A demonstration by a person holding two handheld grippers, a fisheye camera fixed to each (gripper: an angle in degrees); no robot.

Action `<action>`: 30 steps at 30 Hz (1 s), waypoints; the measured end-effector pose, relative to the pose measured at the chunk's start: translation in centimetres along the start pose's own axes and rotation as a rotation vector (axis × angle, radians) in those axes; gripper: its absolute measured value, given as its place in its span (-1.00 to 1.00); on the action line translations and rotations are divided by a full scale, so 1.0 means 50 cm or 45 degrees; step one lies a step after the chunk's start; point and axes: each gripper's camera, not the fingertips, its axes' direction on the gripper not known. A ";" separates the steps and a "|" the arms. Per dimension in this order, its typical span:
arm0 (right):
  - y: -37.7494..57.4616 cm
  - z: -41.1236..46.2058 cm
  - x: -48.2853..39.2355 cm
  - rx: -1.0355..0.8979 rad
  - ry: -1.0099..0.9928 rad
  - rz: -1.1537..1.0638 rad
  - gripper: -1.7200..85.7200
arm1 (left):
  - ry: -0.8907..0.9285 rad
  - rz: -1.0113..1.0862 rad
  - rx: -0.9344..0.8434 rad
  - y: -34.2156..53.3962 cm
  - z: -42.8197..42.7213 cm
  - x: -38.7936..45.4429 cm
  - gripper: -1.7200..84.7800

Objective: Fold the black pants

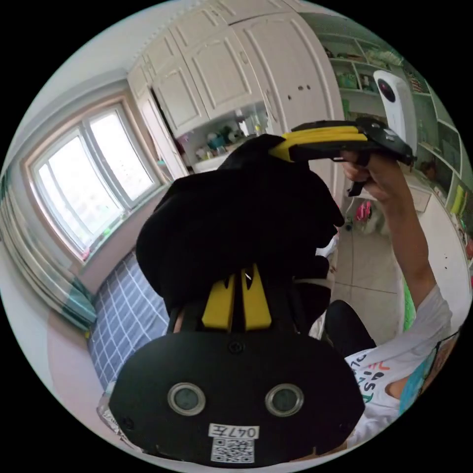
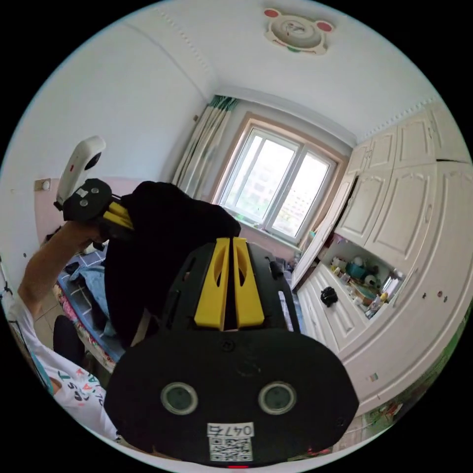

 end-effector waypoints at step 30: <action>0.784 0.589 -0.247 -0.344 -0.598 -0.072 -0.69 | 0.437 -0.434 -0.584 0.925 0.806 -0.295 -0.98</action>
